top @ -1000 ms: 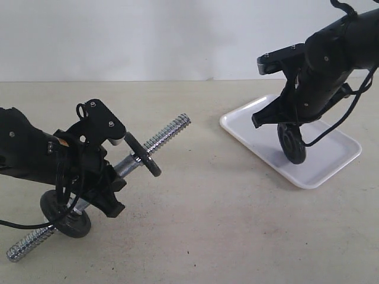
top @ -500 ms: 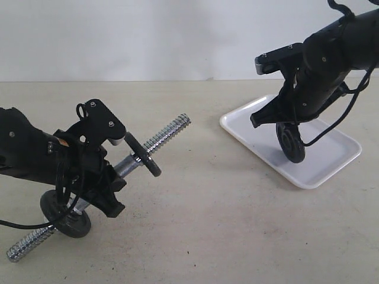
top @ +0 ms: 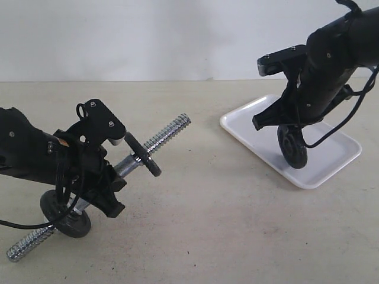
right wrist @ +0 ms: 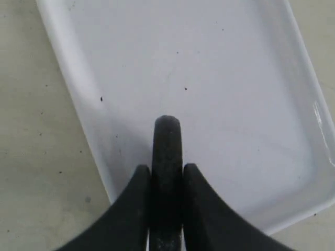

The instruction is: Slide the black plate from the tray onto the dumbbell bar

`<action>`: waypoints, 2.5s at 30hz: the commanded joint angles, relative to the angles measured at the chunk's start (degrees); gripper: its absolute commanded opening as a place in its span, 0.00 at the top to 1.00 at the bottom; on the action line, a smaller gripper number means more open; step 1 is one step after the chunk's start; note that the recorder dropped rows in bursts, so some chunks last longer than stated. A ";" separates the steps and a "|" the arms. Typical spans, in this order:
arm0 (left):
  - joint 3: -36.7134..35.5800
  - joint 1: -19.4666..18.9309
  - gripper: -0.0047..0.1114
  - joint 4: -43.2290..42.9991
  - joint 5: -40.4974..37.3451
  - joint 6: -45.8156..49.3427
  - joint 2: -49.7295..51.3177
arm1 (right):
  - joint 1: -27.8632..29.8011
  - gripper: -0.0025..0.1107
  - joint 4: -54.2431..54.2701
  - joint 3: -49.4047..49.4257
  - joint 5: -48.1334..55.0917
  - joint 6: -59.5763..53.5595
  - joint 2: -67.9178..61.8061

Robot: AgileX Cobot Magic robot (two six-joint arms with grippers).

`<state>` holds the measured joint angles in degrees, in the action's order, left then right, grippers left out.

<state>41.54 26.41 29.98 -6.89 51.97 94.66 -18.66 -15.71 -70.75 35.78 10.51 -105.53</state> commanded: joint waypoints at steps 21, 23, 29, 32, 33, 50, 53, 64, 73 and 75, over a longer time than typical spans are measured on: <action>1.84 0.18 0.92 1.70 20.79 2.98 -2.33 | 0.40 0.98 1.82 -0.20 -1.63 -3.71 10.26; 1.84 0.18 0.92 1.70 19.61 2.98 -2.33 | 0.15 0.98 2.97 -0.20 -1.93 -4.83 10.38; 1.84 2.25 0.92 1.70 18.66 2.98 -2.33 | -3.31 0.98 3.88 -0.20 -1.84 -7.90 10.51; 1.84 3.50 0.92 1.70 18.78 2.98 -2.33 | -5.25 0.98 3.54 -0.20 -2.36 -8.03 10.51; 1.84 3.93 0.92 1.70 18.21 2.98 -2.33 | -5.59 0.98 3.44 -0.20 -2.47 -8.03 10.51; 1.84 4.72 0.92 2.43 17.35 -0.29 -2.33 | -12.29 0.98 -0.74 -0.20 -1.94 -2.96 10.51; 1.84 4.72 0.92 2.43 17.35 -0.29 -2.33 | -13.14 0.98 -1.70 -0.29 -1.84 -0.94 10.51; 1.84 4.72 0.92 2.43 17.35 -0.99 -2.33 | -16.24 0.98 -3.32 -5.03 1.60 1.23 10.51; 1.84 4.72 0.92 2.43 17.35 -0.99 -2.33 | -17.97 0.98 -6.08 -6.19 4.31 4.66 10.51; 1.84 4.72 0.92 2.43 17.35 -0.99 -2.33 | -17.97 0.98 -6.08 -6.19 4.31 5.14 10.51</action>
<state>41.54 30.82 30.77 -6.03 51.69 94.66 -36.71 -20.17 -75.93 41.35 15.13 -96.61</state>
